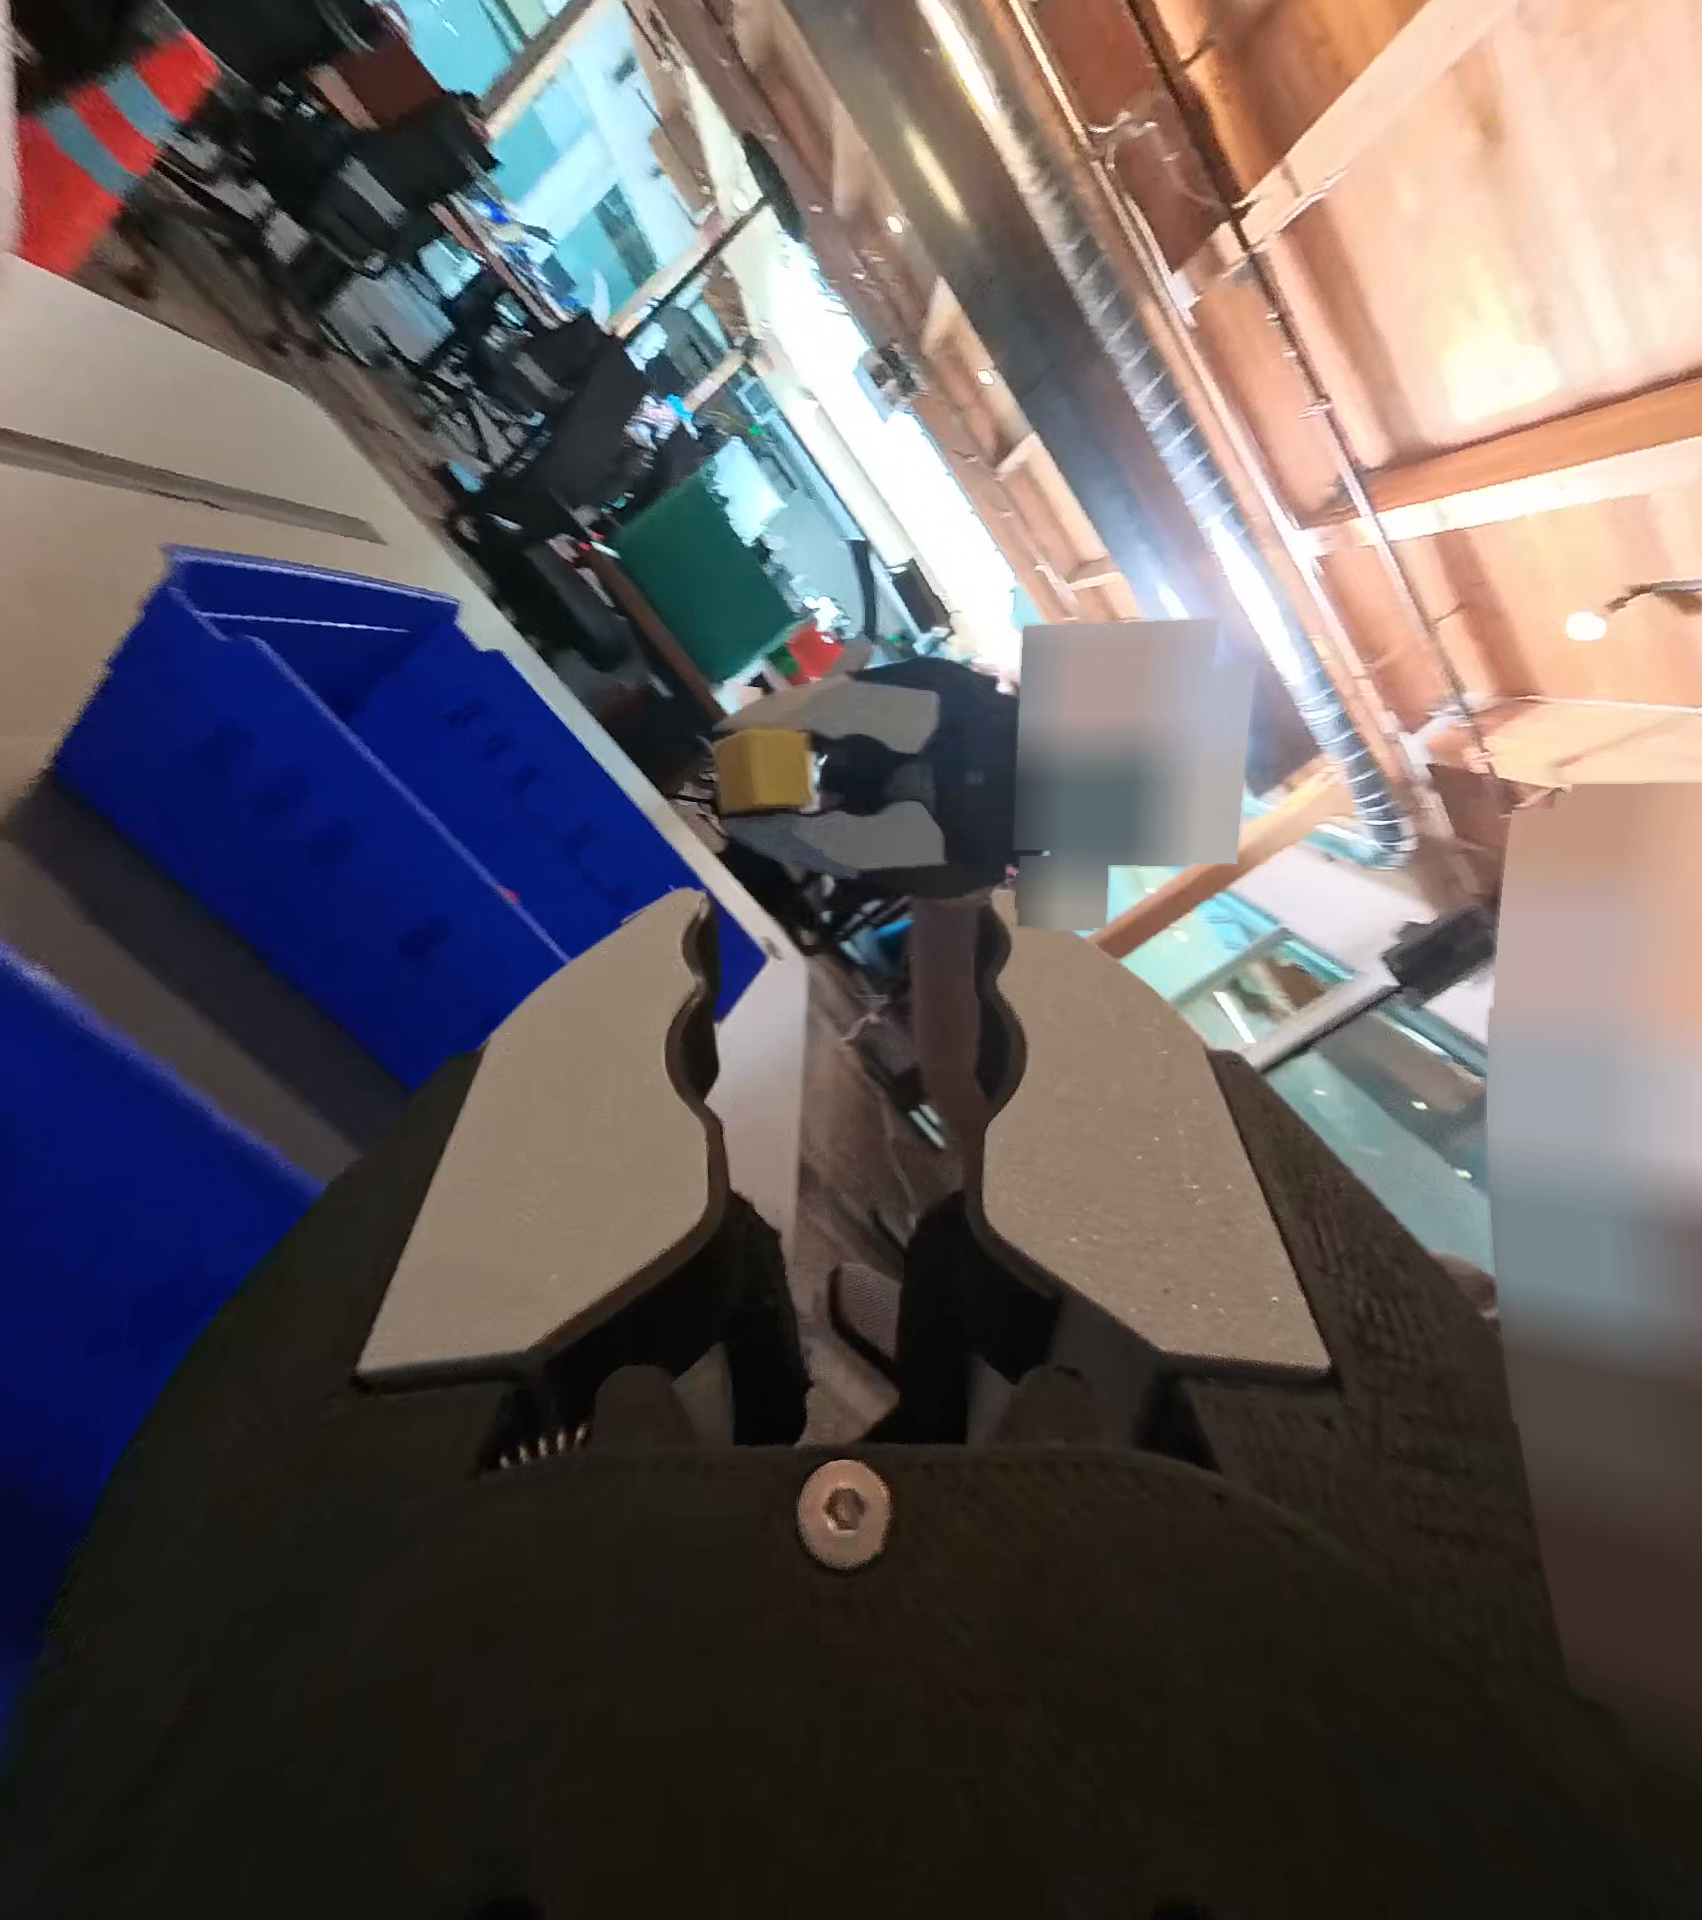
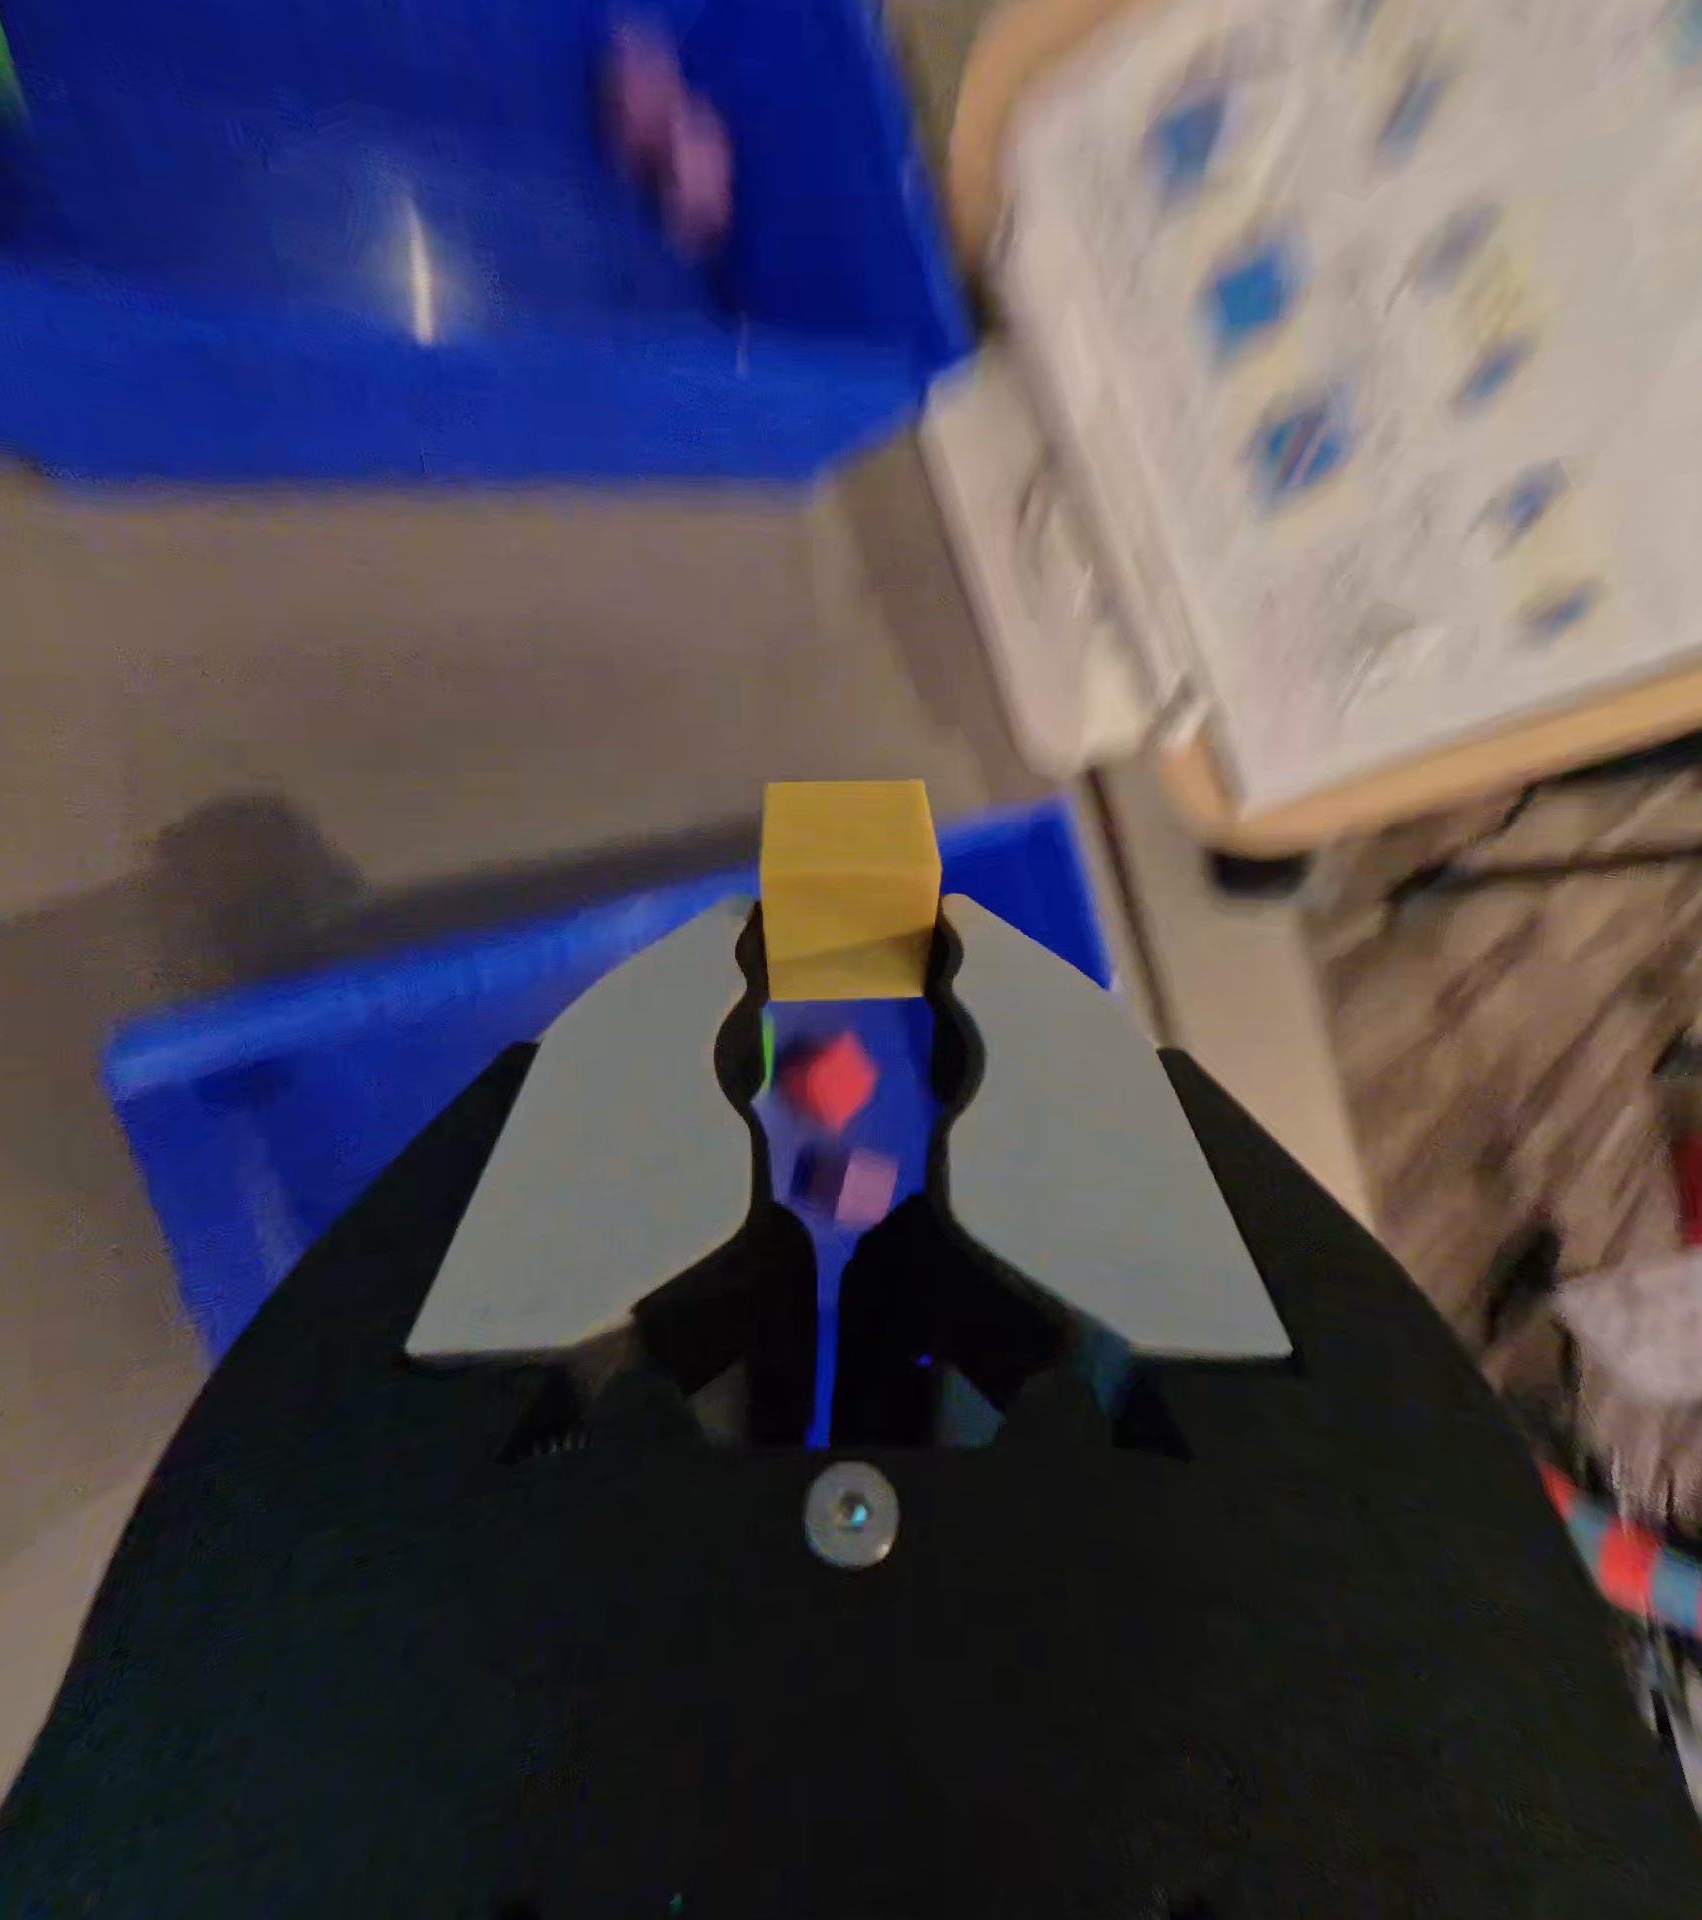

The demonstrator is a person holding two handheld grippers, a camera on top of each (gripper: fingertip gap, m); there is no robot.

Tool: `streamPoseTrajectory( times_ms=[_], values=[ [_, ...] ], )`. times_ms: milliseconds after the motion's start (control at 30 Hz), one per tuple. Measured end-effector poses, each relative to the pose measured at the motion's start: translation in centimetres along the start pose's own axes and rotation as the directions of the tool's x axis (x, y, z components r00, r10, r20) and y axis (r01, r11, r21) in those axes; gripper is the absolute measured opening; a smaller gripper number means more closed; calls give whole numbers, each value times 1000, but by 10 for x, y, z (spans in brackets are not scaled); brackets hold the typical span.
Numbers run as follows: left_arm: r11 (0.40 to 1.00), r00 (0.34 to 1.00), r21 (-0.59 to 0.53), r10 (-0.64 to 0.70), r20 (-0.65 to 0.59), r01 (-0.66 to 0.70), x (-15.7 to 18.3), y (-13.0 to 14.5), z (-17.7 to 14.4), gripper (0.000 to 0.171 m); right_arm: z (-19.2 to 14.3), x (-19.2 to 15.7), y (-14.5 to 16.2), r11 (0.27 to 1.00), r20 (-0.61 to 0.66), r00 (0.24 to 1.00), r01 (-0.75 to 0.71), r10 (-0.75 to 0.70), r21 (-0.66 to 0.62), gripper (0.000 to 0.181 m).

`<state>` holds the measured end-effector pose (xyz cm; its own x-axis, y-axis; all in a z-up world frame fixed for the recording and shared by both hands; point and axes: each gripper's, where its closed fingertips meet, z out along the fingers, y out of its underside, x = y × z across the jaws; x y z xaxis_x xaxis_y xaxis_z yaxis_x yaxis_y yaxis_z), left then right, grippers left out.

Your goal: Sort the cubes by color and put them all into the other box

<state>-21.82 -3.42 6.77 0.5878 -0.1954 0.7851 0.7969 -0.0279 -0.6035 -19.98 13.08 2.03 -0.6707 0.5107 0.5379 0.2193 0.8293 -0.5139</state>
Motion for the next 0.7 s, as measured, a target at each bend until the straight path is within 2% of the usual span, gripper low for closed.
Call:
streamPoseTrajectory(
  times_ms=[67,133,233,333,467,567,667,700],
  values=[
    [999,999,3,32,26,-32,2,1,-7,45,8,-7,58,968,113,993,-12,41,-251,29],
    [999,998,-1,51,29,-51,5,3,-9,43,16,-28,101,906,244,964,7,107,-423,29],
    [998,998,-6,62,28,-62,9,5,-11,41,32,-54,140,834,352,921,58,168,-549,29],
    [998,997,-23,67,40,-67,9,9,-15,39,46,-72,158,794,407,887,81,219,-603,29],
    [997,993,-36,77,93,-74,3,9,-24,39,59,-83,159,785,443,864,95,241,-612,29],
    [992,968,-78,115,221,-100,-13,10,-33,39,66,-86,163,754,448,867,141,219,-642,29],
    [980,918,-167,160,364,-104,-28,15,-48,40,67,-91,172,696,450,860,171,239,-697,30],
    [975,889,-197,182,420,-106,-34,16,-54,40,68,-92,173,686,446,861,172,244,-707,37]
  ],
)
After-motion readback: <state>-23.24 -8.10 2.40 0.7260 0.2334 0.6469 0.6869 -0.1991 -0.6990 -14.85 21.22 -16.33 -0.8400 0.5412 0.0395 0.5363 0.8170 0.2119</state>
